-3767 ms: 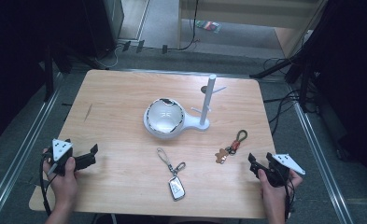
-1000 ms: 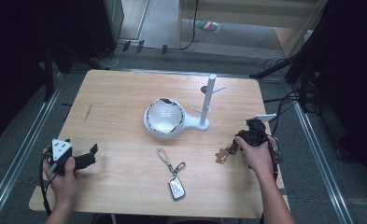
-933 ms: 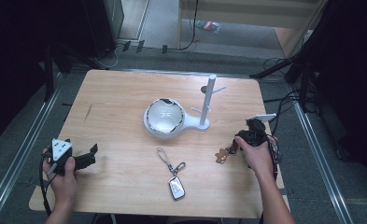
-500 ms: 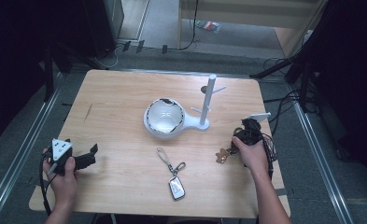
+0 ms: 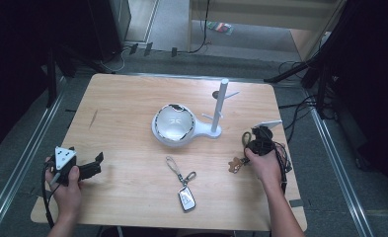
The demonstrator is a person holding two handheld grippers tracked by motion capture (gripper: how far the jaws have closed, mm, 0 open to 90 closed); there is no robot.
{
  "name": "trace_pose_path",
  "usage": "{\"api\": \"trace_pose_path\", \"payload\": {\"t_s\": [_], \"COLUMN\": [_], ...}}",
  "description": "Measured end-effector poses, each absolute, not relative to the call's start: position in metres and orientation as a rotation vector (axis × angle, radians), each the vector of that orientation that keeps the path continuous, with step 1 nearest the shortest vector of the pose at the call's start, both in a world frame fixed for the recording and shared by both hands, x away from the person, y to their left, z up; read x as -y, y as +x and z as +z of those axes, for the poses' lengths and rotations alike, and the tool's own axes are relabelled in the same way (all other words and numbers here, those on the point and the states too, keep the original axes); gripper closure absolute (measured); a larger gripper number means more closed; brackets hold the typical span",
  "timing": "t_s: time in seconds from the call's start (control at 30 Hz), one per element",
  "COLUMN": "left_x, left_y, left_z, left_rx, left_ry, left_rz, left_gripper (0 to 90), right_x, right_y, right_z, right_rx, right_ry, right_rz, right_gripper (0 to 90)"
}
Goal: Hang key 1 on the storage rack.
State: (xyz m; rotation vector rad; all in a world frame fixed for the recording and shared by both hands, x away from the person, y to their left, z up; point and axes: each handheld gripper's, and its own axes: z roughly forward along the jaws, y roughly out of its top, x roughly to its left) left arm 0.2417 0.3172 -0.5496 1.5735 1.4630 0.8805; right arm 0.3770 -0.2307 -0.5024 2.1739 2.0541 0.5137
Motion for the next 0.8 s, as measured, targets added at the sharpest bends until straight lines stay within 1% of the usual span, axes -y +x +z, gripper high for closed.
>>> {"api": "trace_pose_path", "payload": {"t_s": [0.13,0.37,0.8], "left_x": [-0.317,-0.317,-0.317], "left_y": [0.242,0.242,0.242], "left_z": [-0.55,-0.55,-0.55], "left_rx": [-1.463,-1.463,-1.463], "left_ry": [1.574,1.575,1.575], "left_rz": [0.882,0.881,0.88], "left_gripper": [0.0,0.0,0.0], "right_x": [0.228,0.219,0.207], "right_y": [0.37,0.356,0.347], "right_z": [-0.497,-0.477,-0.454], "right_rx": [-2.035,-1.968,-1.893], "right_ry": [2.081,1.943,1.83], "right_rz": [0.596,0.729,0.866], "right_gripper": [81.5,81.5,81.5]}}
